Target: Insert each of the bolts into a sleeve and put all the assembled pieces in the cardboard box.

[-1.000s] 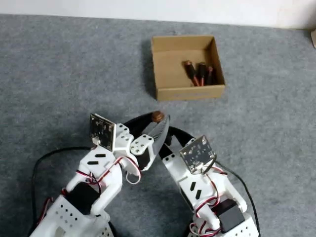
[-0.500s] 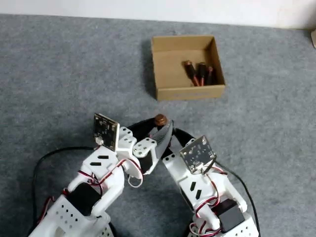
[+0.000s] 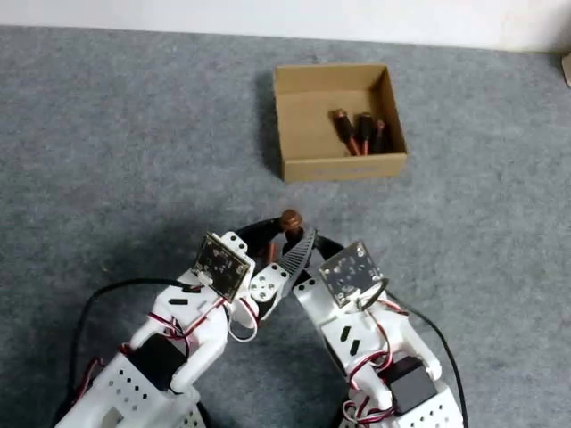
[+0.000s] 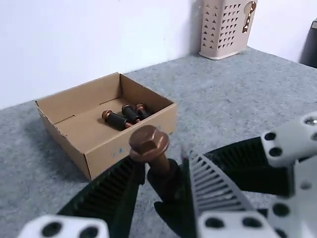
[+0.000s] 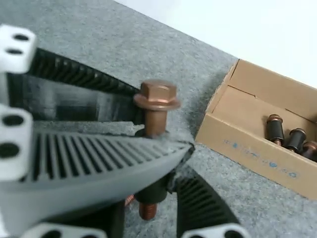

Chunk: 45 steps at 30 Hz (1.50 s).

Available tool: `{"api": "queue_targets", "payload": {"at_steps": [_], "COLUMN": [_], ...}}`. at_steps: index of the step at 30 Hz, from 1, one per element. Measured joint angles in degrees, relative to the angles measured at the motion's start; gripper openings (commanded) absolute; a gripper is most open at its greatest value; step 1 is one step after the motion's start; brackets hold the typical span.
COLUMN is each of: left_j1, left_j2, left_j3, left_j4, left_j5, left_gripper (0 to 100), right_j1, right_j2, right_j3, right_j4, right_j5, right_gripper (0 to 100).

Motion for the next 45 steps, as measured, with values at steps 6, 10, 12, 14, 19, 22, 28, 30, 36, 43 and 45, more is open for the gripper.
{"api": "queue_targets", "payload": {"at_steps": [6,10,12,14,19,22,28,30,36,43,45], "left_j1": [-1.3,-3.9,-4.3,-4.4,-5.7,-9.4,-18.7,-18.9,-18.5,-23.2,-23.3], "left_j2": [-0.1,-0.1,-0.1,-0.1,0.8,0.9,0.9,0.9,0.7,-1.6,-5.7], "left_j3": [0.4,0.6,0.7,0.5,-2.4,-5.9,-15.2,-19.0,-27.4,-32.6,-29.7], "left_j4": [0.0,0.0,0.0,0.0,0.5,0.5,10.2,16.4,32.4,42.9,44.8], "left_j5": [-0.1,-0.1,-0.1,-0.1,7.3,16.3,19.3,12.8,-5.2,-9.5,-11.3], "left_gripper": [26,23,22,21,15,9,6,6,1,1,1], "right_j1": [0.2,0.4,0.4,0.4,0.5,0.5,0.5,0.5,1.7,1.7,1.7], "right_j2": [0.0,0.1,0.1,0.1,0.0,-0.1,-0.1,-0.1,-0.1,-0.1,-0.1], "right_j3": [0.0,0.0,-0.1,-0.1,-0.2,-0.2,-0.3,-0.3,0.3,2.5,2.7], "right_j4": [0.0,0.0,0.0,0.0,-0.1,-0.3,-0.3,-0.3,-0.3,-2.1,-2.3], "right_j5": [0.0,0.0,0.0,0.0,-0.1,-0.1,-0.1,-0.1,-0.1,-0.1,-0.1], "right_gripper": [0.5,0.5,0.5,0.5,0.5,0.5,0.5,0.5,0.5,0.5,0.5]}}
